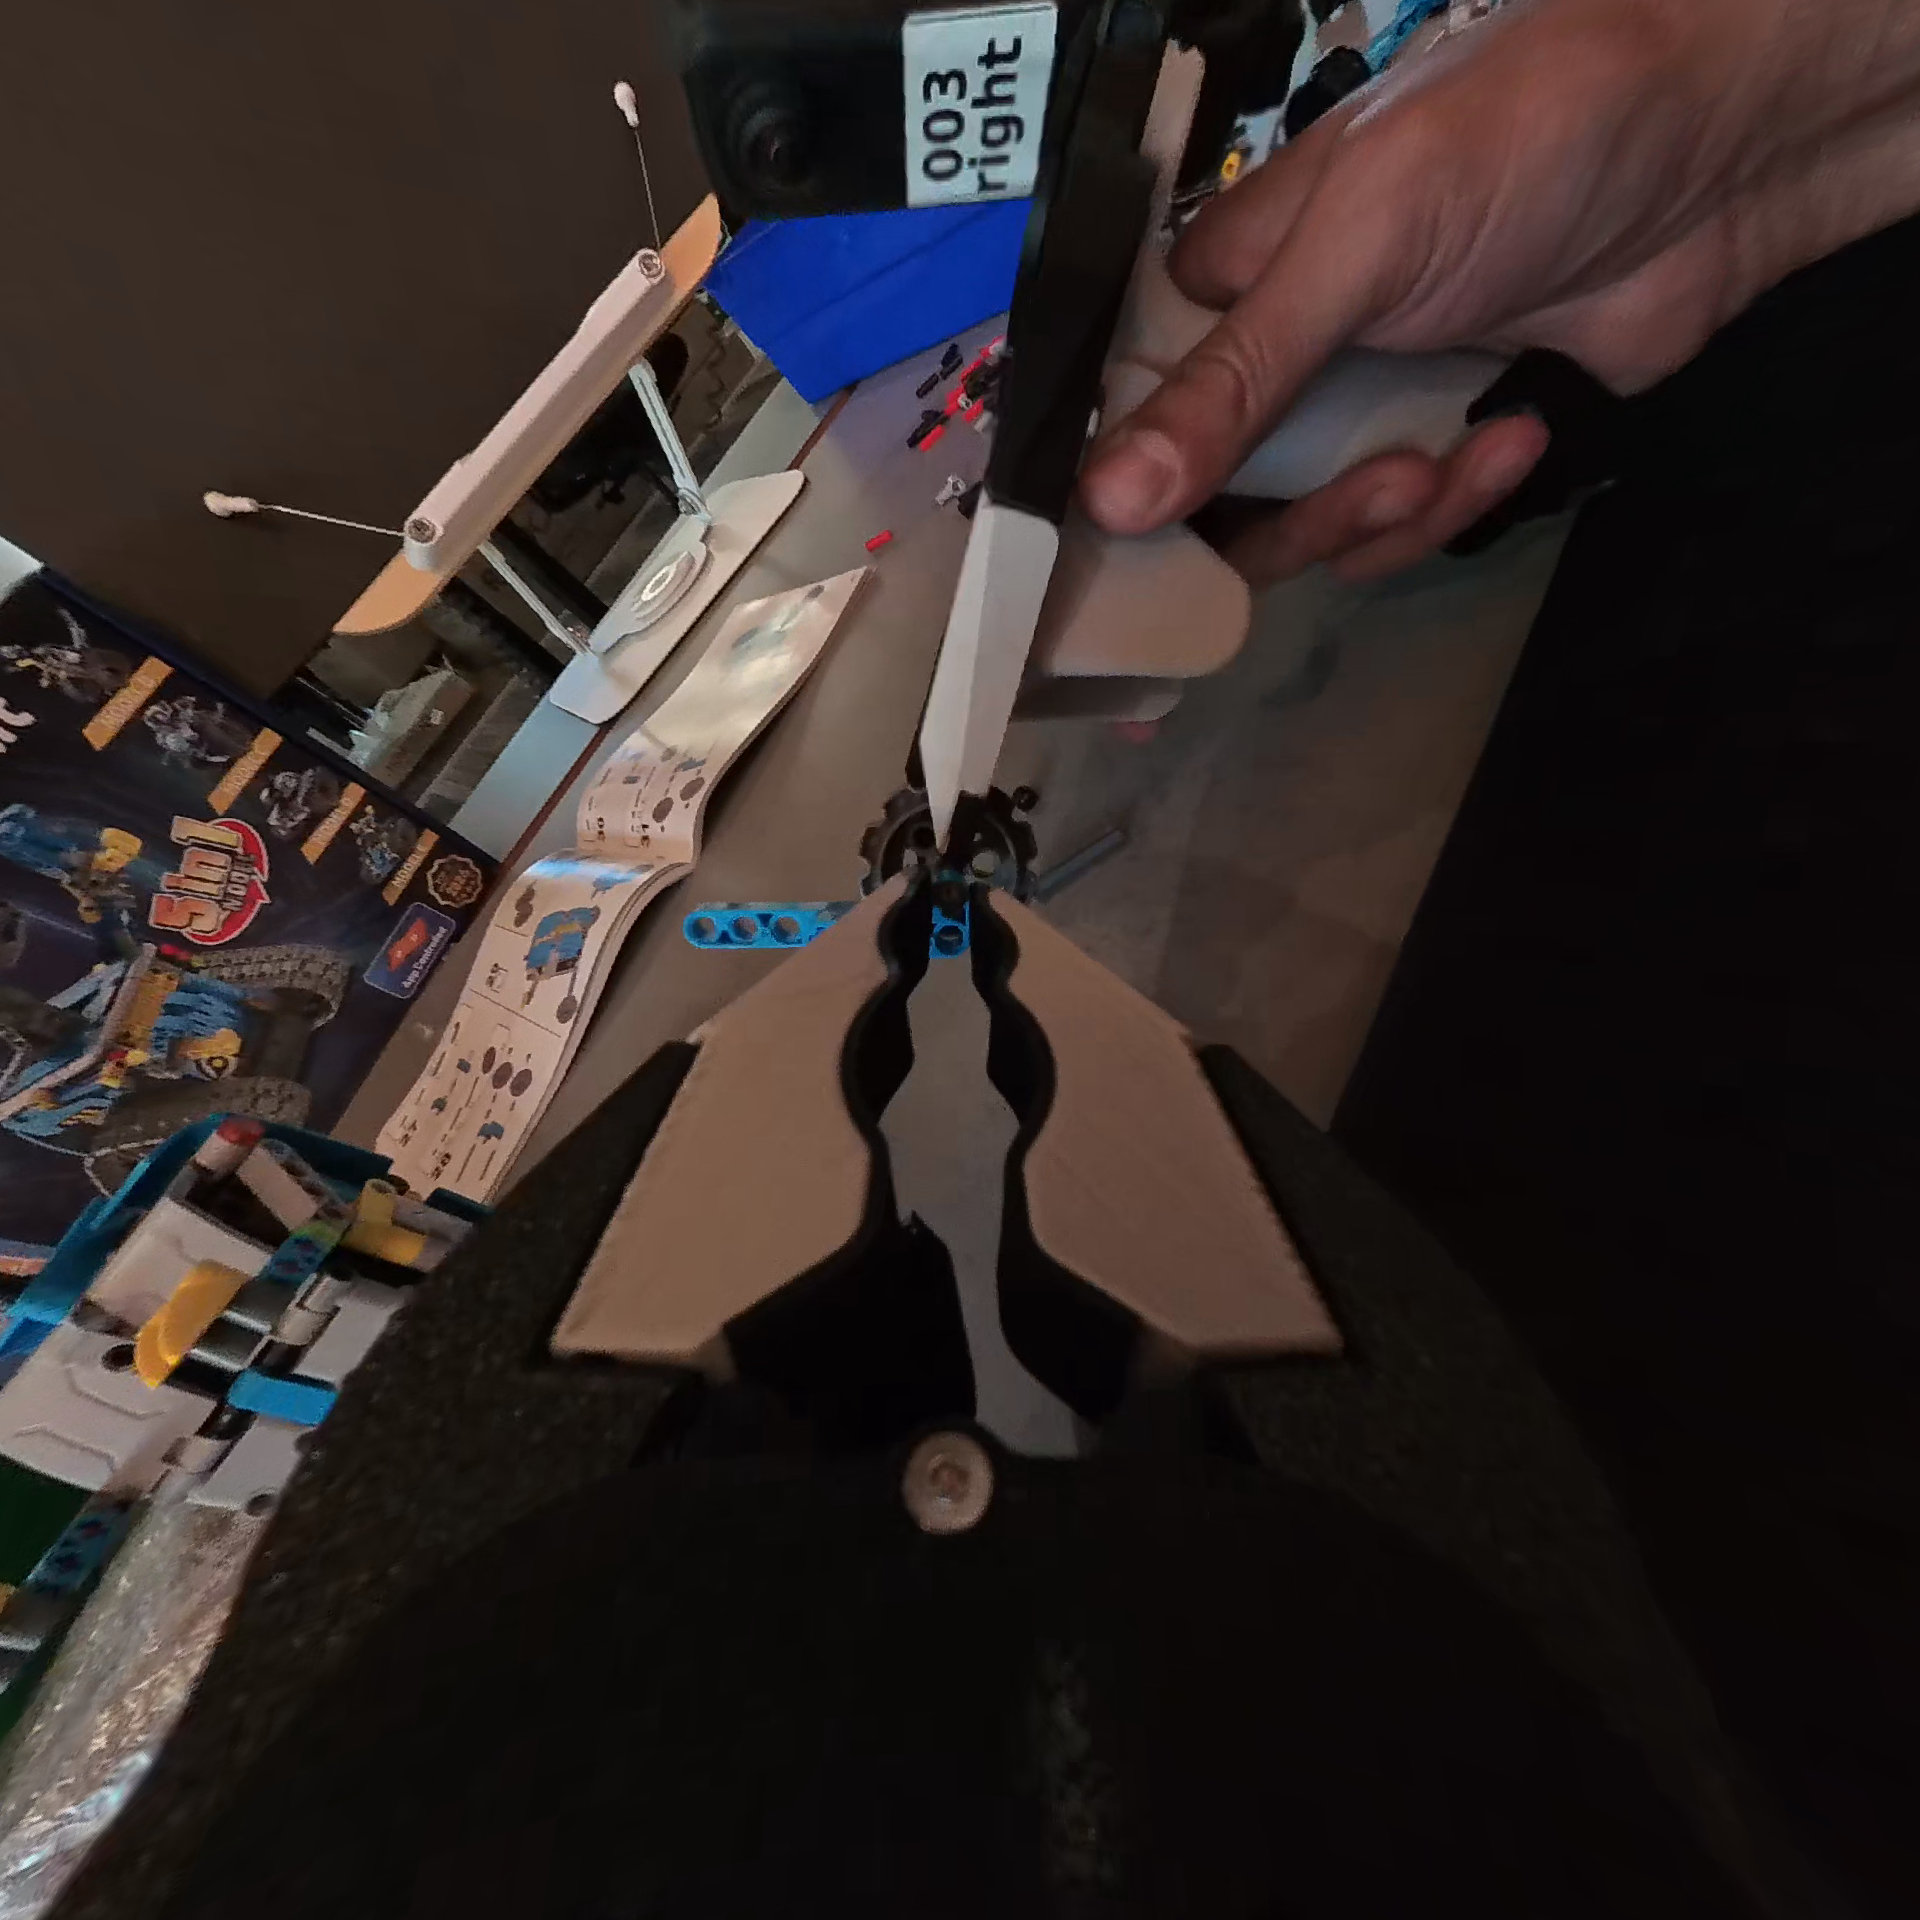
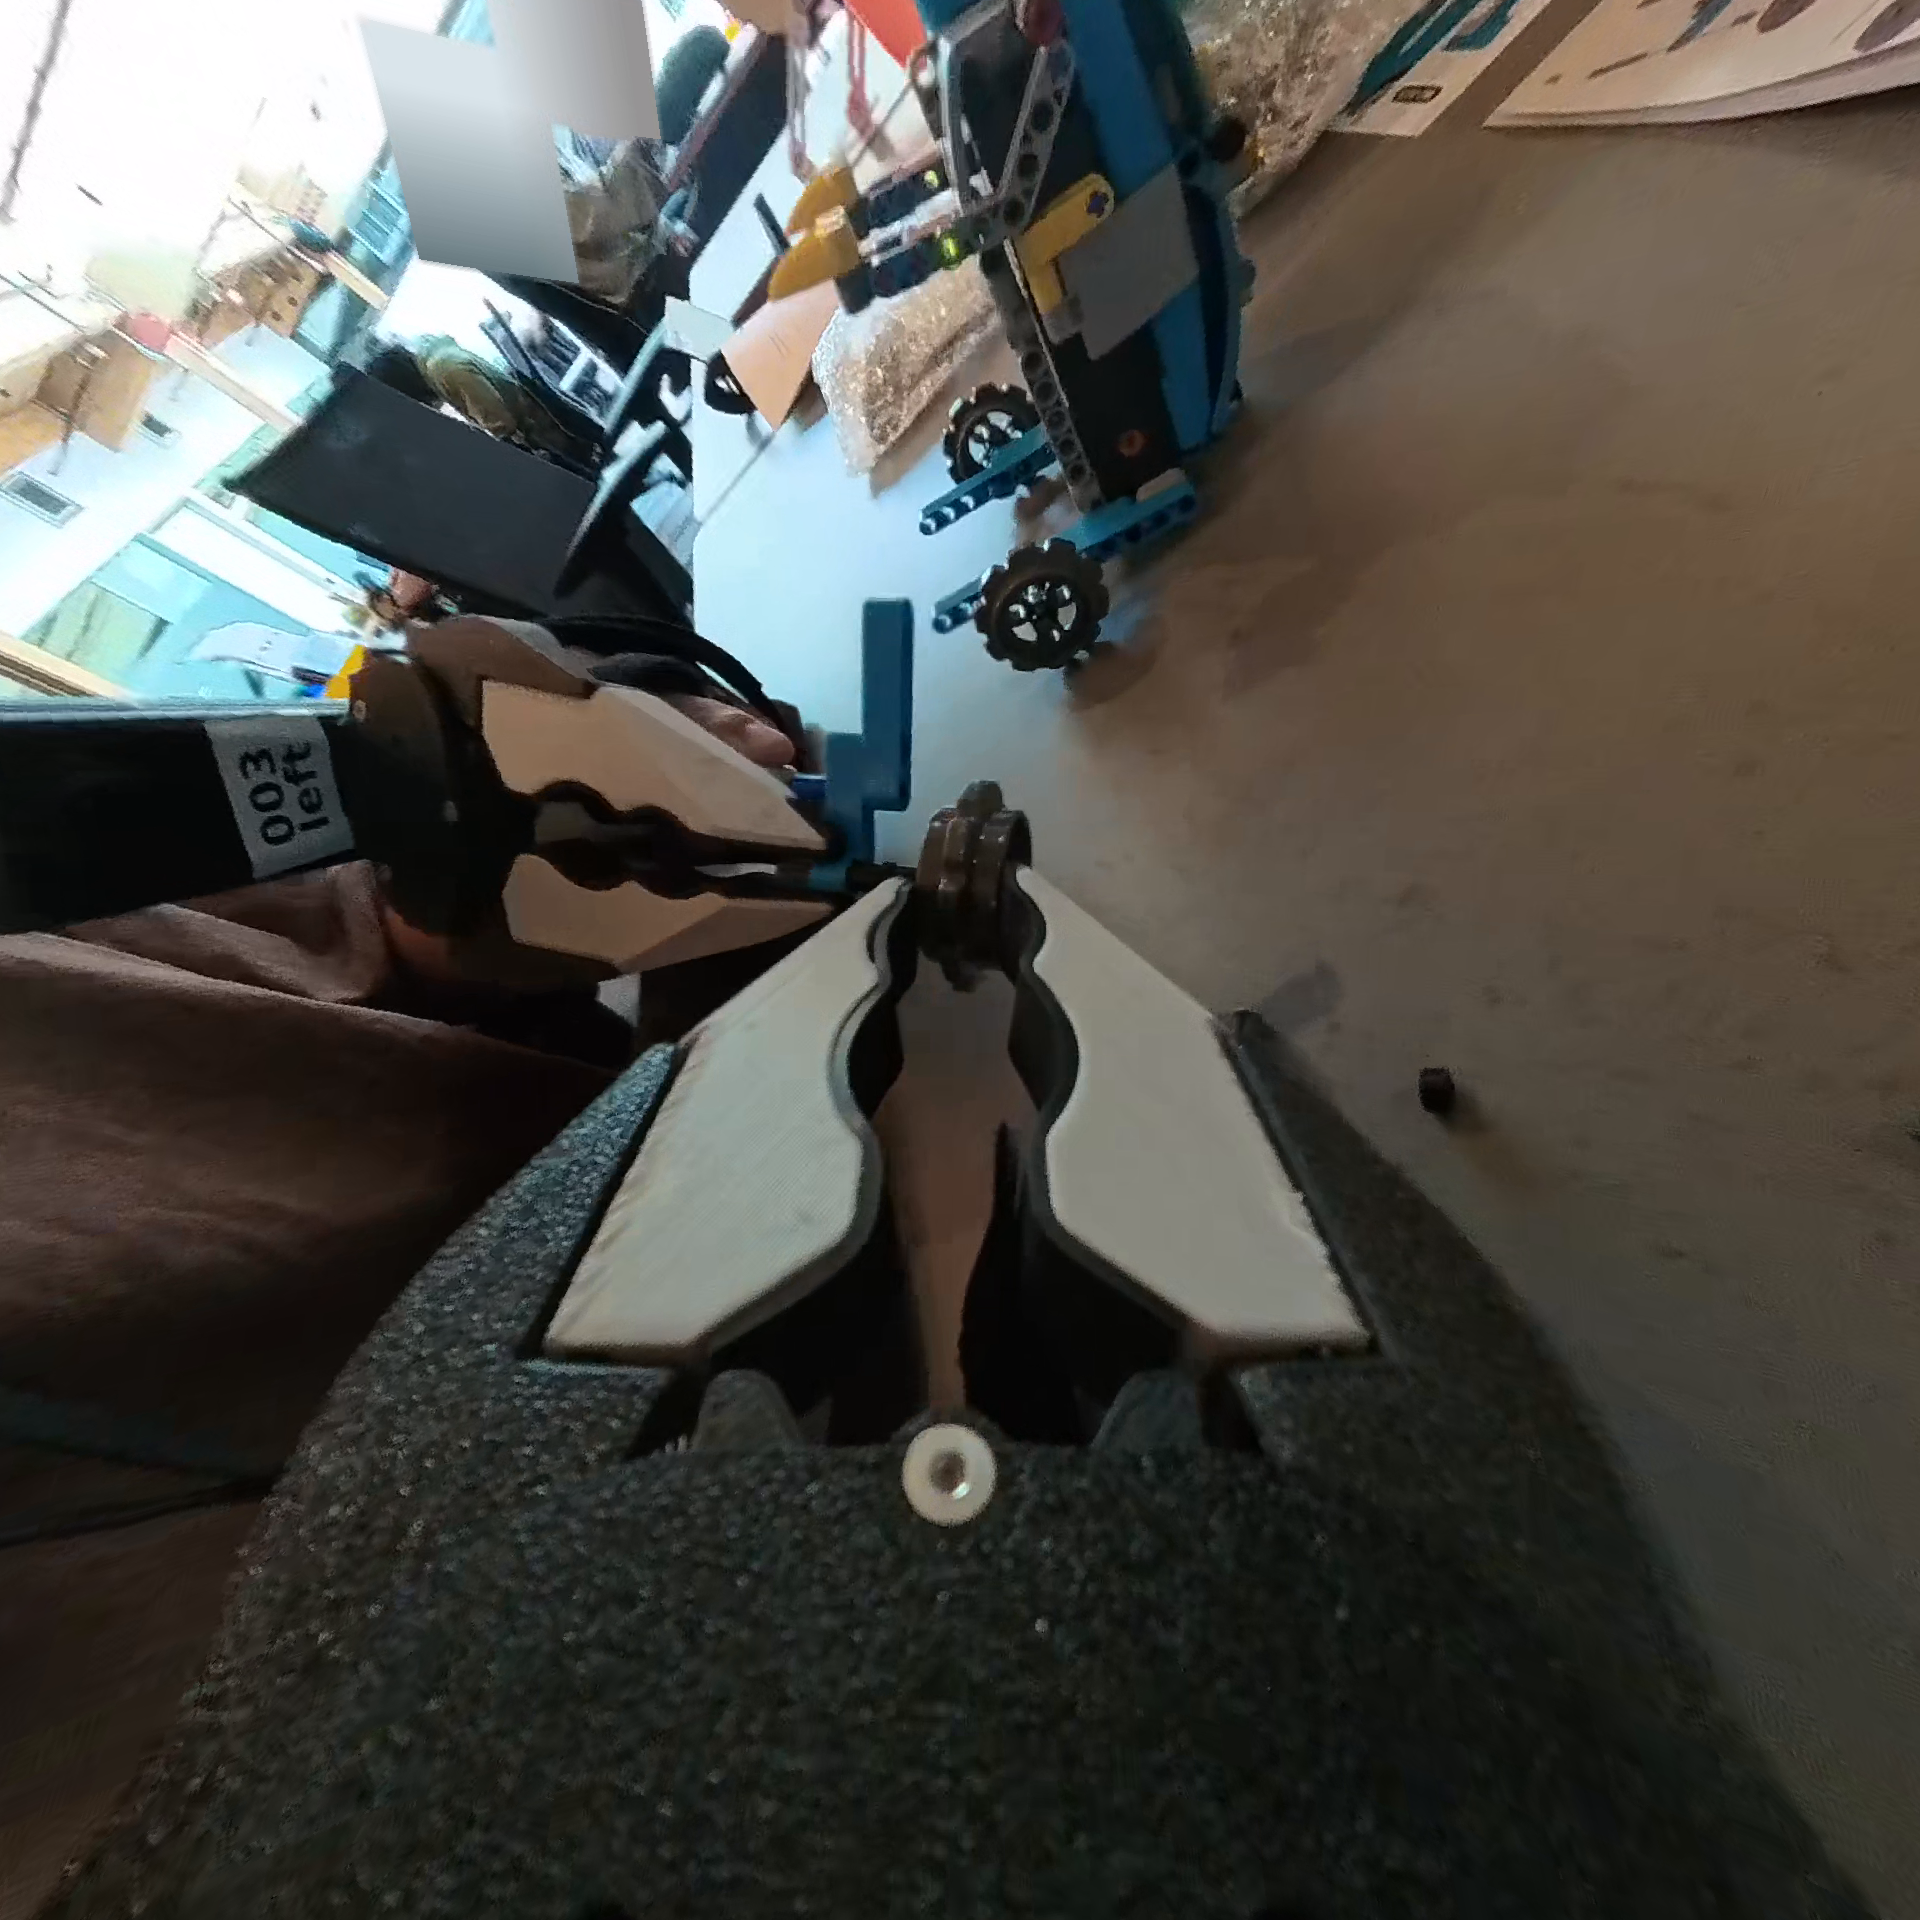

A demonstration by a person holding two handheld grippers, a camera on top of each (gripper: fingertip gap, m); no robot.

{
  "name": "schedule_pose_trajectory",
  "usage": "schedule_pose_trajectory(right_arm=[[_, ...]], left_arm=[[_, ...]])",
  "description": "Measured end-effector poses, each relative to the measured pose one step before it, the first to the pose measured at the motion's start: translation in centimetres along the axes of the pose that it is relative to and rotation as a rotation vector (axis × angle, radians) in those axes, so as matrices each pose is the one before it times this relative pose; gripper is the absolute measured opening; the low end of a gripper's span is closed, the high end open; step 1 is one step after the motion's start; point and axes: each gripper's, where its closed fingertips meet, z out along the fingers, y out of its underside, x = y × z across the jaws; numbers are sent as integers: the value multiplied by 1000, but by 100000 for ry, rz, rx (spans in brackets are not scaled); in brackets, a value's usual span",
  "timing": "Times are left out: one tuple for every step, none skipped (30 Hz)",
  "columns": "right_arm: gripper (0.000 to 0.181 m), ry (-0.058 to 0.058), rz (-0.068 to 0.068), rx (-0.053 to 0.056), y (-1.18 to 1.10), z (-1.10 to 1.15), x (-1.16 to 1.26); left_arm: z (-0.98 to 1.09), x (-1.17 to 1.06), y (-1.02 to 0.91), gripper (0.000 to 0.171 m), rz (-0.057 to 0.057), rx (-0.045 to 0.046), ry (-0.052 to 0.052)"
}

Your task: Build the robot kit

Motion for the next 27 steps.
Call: schedule_pose_trajectory(right_arm=[[14,-763,541,333,-34,0,-101],[14,845,-706,-983,157,61,83],[13,28,-63,186,-13,19,-9],[13,-1574,1178,396,-56,-32,-152],[14,-849,935,96,27,25,-55],[14,535,170,8,33,46,97],[14,585,-317,-355,38,18,51],[13,-55,-317,102,-28,-29,-29],[13,188,-195,29,6,-9,-10],[13,226,-262,-242,31,6,-3],[13,190,-79,-98,24,3,2],[13,-86,14,25,-4,-18,-33],[13,-281,-34,177,-25,2,-77],[14,91,82,-472,50,14,0],[15,-409,336,-248,55,-27,-21],[15,-391,396,498,-60,5,-32],[15,-104,-221,285,-57,-13,-26],[15,-348,-460,205,-59,-15,-77],[15,-1329,129,1191,-207,-31,-192],[15,-1580,9,2198,-388,-56,-306],[15,796,-1986,1248,-289,-12,-117],[15,3167,-4303,-259,-68,8,141],[15,3743,-4531,-429,3,9,182],[15,3288,-3193,-620,43,29,194],[16,2673,-1612,-1061,105,91,212],[19,2182,-1067,-1096,148,101,218],[21,1327,-477,147,-48,12,138]], left_arm=[[15,50,-2,6,1192,-183,-557],[47,89,106,6,1291,-644,-267],[-5,15,-11,6,945,78,-490],[-39,-9,-105,6,332,467,-319],[28,14,35,6,3,-139,20],[66,15,110,6,68,-531,141],[45,29,33,6,371,-264,-25],[5,4,3,6,380,-78,-190],[14,25,20,6,256,-118,-67],[-3,28,18,6,309,-182,-51],[16,30,18,6,444,-138,-93],[-20,-6,-33,6,257,115,-183],[-19,-10,-16,6,10,51,-112],[-9,51,9,6,23,-35,265],[2,15,-32,5,-109,125,137],[-9,-53,-20,6,-61,96,-281],[-17,-49,-41,6,-13,168,-262],[-69,-103,-114,6,-470,699,-346],[-164,-263,-258,6,-1189,1603,-855],[-155,-331,-252,6,-1548,1598,-856],[-31,-224,-46,6,-916,166,-535],[71,-77,148,6,409,-1220,-657],[77,26,157,6,1775,-1565,-996],[45,51,132,6,2084,-1265,-968],[13,39,94,6,1385,-910,-596],[-20,-5,24,6,873,-440,-584],[-50,-73,-10,6,817,-199,-896]])
